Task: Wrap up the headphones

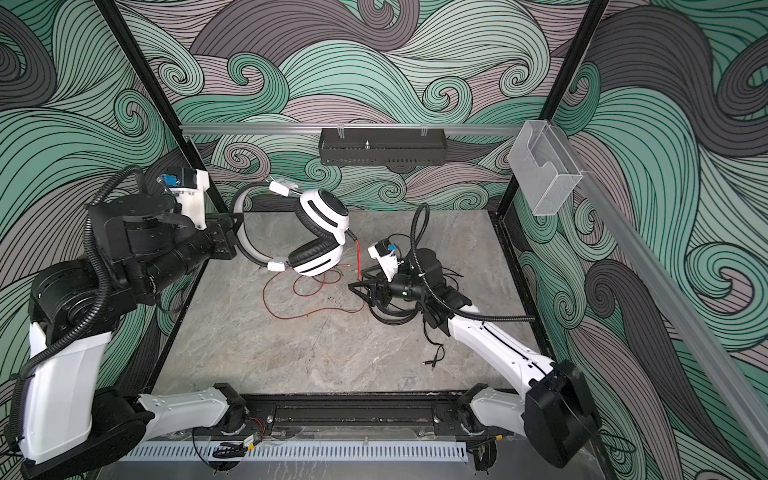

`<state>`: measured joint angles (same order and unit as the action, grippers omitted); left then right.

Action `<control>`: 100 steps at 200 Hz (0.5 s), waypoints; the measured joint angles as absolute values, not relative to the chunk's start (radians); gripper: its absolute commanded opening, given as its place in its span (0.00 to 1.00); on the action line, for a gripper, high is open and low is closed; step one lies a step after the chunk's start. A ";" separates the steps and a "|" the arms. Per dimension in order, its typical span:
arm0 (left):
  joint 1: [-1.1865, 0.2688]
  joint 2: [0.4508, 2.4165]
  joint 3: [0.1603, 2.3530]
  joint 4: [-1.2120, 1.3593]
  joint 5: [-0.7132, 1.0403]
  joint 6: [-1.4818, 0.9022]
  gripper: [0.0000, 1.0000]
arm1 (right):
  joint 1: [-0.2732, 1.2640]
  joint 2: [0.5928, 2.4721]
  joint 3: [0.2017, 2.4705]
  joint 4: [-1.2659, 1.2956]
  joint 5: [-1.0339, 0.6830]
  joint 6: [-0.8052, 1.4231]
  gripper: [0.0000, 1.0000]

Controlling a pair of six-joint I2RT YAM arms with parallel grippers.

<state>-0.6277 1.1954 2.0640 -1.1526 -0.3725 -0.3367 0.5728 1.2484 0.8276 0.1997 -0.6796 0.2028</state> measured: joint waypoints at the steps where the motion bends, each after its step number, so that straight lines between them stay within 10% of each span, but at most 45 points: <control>1: -0.628 1.194 2.063 -1.153 -0.373 -0.338 0.00 | 0.573 1.253 0.828 0.201 -0.680 0.203 0.68; 54: -0.624 1.165 2.030 -1.153 -0.373 -0.360 0.00 | 0.573 1.361 0.828 0.240 -0.720 0.228 0.45; 100: -0.617 1.165 2.030 -1.153 -0.374 -0.371 0.00 | 0.574 1.359 0.830 0.242 -0.741 0.221 0.06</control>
